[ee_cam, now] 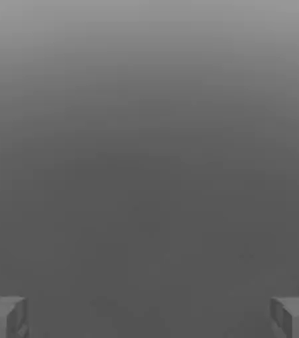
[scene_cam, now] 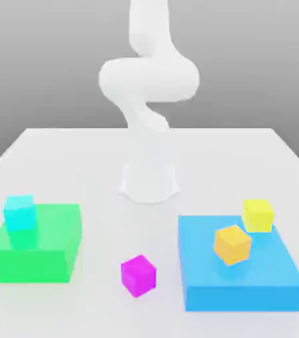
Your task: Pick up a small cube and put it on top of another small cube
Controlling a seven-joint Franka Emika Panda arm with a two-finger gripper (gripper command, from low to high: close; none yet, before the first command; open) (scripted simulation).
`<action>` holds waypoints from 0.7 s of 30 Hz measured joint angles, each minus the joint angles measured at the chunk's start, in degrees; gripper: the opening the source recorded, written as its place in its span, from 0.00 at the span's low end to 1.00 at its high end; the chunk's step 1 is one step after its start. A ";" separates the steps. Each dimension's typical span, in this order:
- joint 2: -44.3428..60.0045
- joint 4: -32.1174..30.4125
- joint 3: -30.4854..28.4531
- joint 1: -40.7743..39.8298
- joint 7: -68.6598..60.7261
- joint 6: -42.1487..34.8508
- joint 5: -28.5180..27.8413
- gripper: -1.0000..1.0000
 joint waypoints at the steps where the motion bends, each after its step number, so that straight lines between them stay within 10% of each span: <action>1: 2.24 -1.38 -1.17 0.99 -2.18 1.44 0.51 0.50; 21: 43.59 -25.82 -11.46 9.00 -36.03 28.73 1.73 0.50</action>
